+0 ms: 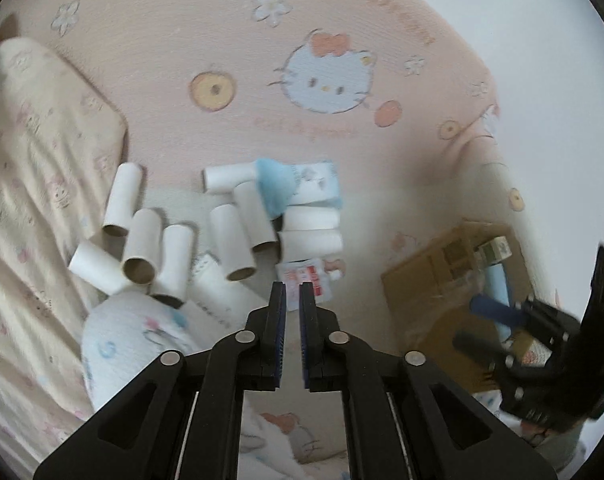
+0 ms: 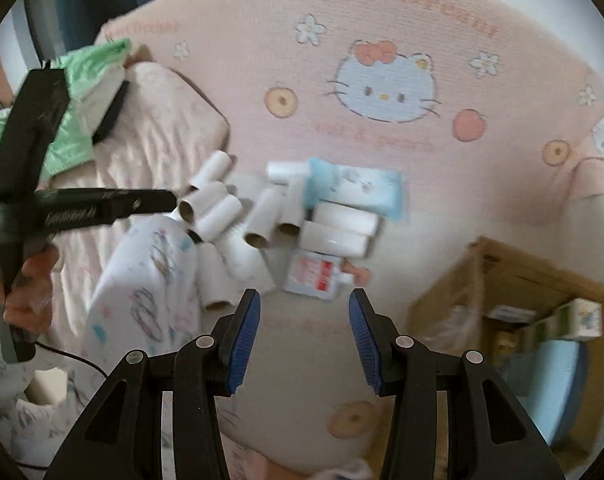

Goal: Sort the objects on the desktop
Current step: 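Move both tools back toward the pile of cardboard tubes, then bring the left gripper to a tube by the notebook while the right gripper approaches it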

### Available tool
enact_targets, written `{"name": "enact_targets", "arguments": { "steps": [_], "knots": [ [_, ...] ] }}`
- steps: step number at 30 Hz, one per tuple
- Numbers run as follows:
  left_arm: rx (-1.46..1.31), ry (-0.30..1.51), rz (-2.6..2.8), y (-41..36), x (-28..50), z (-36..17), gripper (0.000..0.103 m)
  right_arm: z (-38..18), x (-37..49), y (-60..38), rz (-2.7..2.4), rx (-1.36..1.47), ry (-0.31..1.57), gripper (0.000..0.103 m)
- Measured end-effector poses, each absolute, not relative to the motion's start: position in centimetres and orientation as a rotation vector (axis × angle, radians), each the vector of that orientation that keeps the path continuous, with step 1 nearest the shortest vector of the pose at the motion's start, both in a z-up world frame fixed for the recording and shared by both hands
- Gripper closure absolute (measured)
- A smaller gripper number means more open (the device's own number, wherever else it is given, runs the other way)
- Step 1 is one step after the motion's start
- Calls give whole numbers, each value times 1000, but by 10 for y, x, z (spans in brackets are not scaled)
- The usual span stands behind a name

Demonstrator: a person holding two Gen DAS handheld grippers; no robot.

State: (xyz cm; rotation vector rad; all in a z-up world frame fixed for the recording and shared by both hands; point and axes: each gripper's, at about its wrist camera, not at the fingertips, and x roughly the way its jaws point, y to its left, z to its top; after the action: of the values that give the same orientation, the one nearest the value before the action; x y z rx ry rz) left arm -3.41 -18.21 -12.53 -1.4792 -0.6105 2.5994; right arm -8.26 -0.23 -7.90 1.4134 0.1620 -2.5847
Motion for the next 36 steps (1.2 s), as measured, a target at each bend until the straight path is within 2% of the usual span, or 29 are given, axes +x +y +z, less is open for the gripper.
{"name": "enact_targets", "arguments": {
  "steps": [1,3,7,10,15,22,27,36],
  "knots": [
    [-1511,-616,2581,-189,-37,-130,83,-84,-82,-7,-2580,1395,159,60],
    [-1530,-665,2545,-199,-40,-138,75,-94,-80,-16,-2586,1376,171,60],
    [-1581,-771,2450,-216,-48,-155,68,-121,-82,-33,-2554,1382,156,60],
    [-1618,-771,2425,-225,-55,-167,62,-140,-85,-39,-2517,1403,84,60],
    [-1741,-791,2312,-234,-73,-193,61,-171,-99,-45,-2500,1495,5,60],
    [-1889,-710,2238,-230,-95,-221,61,-213,-119,-44,-2465,1621,-108,60],
    [-2062,-495,2199,-216,-106,-243,61,-240,-129,-49,-2416,1668,-183,60],
    [-2190,-292,2212,-208,-116,-263,61,-267,-139,-57,-2360,1758,-215,60]
  ]
}}
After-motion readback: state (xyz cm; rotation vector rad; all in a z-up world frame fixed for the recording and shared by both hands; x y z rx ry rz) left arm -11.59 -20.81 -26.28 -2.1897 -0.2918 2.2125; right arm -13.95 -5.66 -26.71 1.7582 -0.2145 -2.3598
